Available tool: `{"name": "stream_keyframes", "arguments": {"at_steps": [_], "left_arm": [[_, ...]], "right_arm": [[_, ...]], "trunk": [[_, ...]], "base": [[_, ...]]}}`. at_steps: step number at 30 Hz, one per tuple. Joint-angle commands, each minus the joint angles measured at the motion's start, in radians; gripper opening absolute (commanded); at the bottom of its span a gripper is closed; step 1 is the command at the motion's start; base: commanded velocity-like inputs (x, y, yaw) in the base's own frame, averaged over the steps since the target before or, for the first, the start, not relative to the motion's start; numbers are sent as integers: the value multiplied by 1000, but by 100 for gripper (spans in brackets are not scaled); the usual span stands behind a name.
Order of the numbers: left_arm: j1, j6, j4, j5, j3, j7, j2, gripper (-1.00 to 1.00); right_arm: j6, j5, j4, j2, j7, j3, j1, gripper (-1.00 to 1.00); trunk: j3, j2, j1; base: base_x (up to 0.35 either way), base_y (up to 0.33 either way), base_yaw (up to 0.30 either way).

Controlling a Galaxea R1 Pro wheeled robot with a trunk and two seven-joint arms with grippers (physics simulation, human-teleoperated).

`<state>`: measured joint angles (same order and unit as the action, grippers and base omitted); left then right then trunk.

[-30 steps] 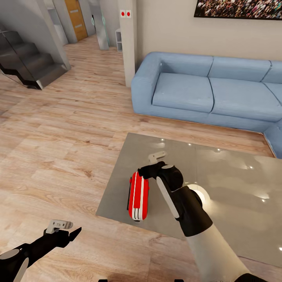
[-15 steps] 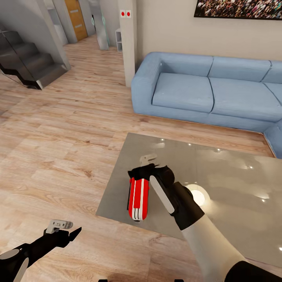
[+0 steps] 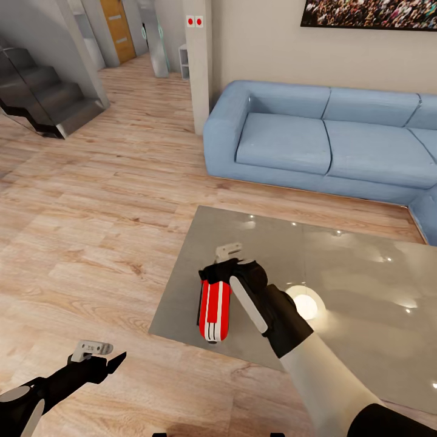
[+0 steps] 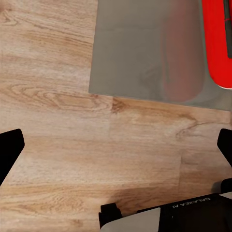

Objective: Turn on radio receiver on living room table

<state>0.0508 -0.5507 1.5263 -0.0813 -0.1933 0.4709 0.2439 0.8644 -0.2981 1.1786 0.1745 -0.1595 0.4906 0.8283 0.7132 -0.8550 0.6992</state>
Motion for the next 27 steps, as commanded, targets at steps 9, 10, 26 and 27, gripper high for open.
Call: {"name": "stream_keyframes", "arguments": {"at_steps": [9,10,26,27], "left_arm": [[0,0,0,0,0,0,0,100],[0,0,0,0,0,0,0,100],[0,-1,0,0,0,0,0,100],[0,-2,0,0,0,0,0,100]], "right_arm": [[-11,0,7,0,0,59,0,100],[-11,0,16,0,0,60,0,100],[25,-74,128,0,-199,64,-1,100],[36,-99,138,0,-218,64,-1,100]], "trunk": [[0,0,0],[0,0,0],[0,0,0],[0,0,0]], "base": [[0,0,0],[0,0,0],[0,0,4],[0,0,107]]}}
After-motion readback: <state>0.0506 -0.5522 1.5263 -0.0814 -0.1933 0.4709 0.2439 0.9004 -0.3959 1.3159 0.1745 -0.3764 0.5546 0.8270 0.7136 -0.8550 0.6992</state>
